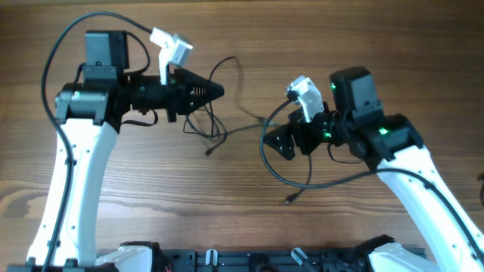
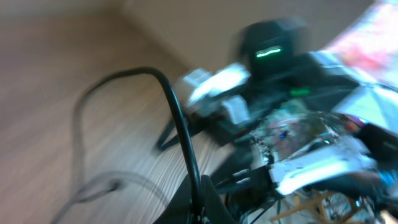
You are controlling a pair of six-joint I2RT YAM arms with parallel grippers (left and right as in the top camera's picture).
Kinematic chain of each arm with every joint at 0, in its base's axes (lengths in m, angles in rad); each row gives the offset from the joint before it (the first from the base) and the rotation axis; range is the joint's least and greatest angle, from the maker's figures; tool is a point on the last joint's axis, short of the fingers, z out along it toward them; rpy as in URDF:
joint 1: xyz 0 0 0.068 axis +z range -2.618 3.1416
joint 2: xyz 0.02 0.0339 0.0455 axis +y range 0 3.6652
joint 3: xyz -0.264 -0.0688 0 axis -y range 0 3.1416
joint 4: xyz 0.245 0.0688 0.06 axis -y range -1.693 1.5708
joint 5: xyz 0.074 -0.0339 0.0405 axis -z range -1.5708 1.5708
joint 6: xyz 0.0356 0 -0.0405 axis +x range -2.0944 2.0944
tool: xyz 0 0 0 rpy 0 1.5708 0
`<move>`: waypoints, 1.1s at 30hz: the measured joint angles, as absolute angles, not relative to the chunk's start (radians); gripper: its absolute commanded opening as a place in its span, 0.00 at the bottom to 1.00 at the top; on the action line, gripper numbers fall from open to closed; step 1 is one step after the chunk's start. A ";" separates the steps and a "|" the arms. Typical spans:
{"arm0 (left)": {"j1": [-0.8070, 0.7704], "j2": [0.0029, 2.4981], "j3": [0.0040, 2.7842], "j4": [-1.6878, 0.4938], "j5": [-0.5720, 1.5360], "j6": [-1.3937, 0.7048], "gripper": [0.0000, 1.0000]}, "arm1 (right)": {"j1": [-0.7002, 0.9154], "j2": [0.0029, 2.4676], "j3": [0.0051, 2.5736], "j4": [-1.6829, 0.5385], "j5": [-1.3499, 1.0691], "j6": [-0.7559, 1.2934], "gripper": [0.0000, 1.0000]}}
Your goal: Untangle cables
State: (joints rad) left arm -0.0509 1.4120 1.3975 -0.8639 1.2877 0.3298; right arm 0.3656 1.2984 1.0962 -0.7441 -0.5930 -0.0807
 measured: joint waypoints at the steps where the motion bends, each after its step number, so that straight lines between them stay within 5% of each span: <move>1: -0.046 1.403 1.398 -0.839 1.323 0.332 0.04 | 0.366 1.314 1.096 -0.745 -0.597 -0.084 1.00; 21: 0.411 0.917 1.398 -0.643 1.503 0.192 0.04 | 0.379 1.462 1.096 -0.727 -0.617 -0.122 1.00; 33: 0.583 0.828 1.400 -0.646 1.517 0.147 0.04 | 0.598 1.528 1.096 -0.686 -0.647 -0.189 1.00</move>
